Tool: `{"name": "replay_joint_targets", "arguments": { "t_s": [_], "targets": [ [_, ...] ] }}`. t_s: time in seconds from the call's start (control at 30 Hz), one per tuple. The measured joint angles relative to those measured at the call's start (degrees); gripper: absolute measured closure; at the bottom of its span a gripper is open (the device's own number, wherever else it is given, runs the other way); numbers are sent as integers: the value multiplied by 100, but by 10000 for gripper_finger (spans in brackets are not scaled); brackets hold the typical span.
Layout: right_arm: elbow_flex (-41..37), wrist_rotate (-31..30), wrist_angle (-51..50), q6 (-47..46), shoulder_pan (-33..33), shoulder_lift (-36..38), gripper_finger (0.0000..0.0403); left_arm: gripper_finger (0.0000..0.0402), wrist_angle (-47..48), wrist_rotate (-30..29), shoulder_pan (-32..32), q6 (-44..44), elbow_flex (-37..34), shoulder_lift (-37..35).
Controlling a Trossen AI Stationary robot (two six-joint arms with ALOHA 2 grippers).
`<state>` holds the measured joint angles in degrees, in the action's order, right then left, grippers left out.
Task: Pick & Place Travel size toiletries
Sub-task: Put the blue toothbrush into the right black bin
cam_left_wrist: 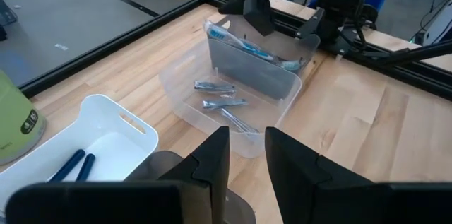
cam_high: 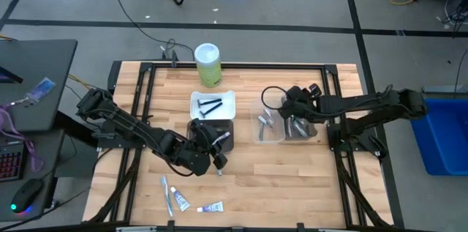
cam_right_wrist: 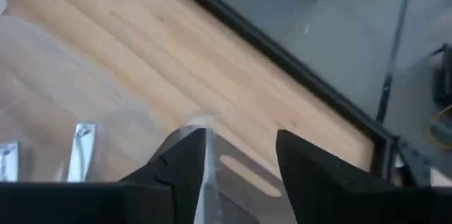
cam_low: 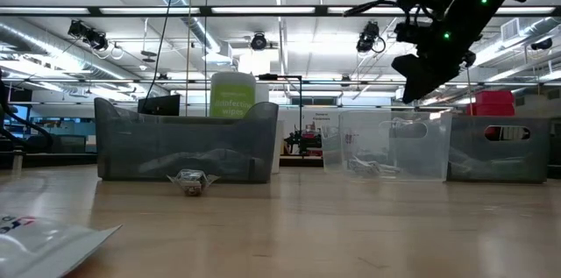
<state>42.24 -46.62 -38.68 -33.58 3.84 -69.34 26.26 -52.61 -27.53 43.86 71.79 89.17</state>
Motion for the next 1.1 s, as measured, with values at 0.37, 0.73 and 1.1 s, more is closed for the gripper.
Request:
{"name": "replay_joint_targets", "arguments": {
  "t_s": [0.37,0.73,1.1],
  "targets": [
    [-516,833,136,-44,267,0,243,301,0,332,0,-136,0,0],
    [-1047,816,865,-44,268,0,264,301,-2,239,0,-287,0,0],
    [-907,1002,677,-77,268,2,364,301,-1,233,0,-295,0,0]
  ]
}}
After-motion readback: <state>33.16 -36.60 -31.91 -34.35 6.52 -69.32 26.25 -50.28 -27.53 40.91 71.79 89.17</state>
